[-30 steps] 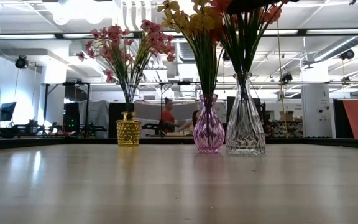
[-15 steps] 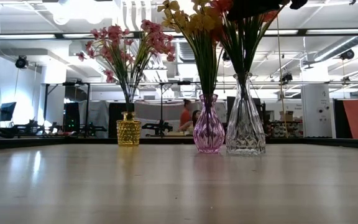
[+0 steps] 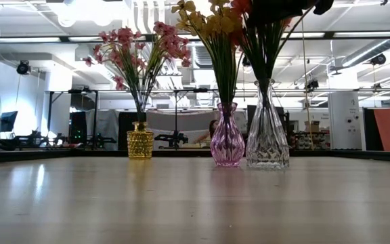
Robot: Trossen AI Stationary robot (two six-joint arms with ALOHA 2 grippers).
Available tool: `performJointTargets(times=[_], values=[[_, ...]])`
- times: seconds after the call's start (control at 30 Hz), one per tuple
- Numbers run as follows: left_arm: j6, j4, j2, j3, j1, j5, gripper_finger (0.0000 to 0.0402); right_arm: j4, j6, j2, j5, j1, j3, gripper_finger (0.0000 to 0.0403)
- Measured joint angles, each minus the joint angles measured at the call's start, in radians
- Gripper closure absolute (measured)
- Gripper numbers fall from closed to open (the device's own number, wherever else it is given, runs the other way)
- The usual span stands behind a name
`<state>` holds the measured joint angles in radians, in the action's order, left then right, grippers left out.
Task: Sort flowers into vase by color
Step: Put the red flowers into the transparent vase
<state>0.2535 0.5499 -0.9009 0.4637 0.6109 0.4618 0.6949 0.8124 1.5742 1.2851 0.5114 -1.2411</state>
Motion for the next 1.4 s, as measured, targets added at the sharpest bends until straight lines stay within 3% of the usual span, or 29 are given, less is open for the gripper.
performJointTargets(times=[0.3,0.63,1.27,1.4], values=[[0.0,0.0,0.0,0.0,0.0,0.0,0.0231,0.0,0.0,0.0,-0.022,-0.002,0.003,0.039],[0.0,-0.001,0.0,0.0,0.0,0.0,0.0231,-0.004,0.002,0.0,-0.115,-0.026,0.011,0.039],[0.0,-0.011,0.0,0.0,0.0,0.0,0.0231,0.002,0.0,0.0,-0.114,-0.028,0.022,0.039],[0.0,-0.012,0.0,0.0,0.0,0.0,0.023,0.002,0.0,0.0,-0.116,-0.028,0.022,0.0371]])
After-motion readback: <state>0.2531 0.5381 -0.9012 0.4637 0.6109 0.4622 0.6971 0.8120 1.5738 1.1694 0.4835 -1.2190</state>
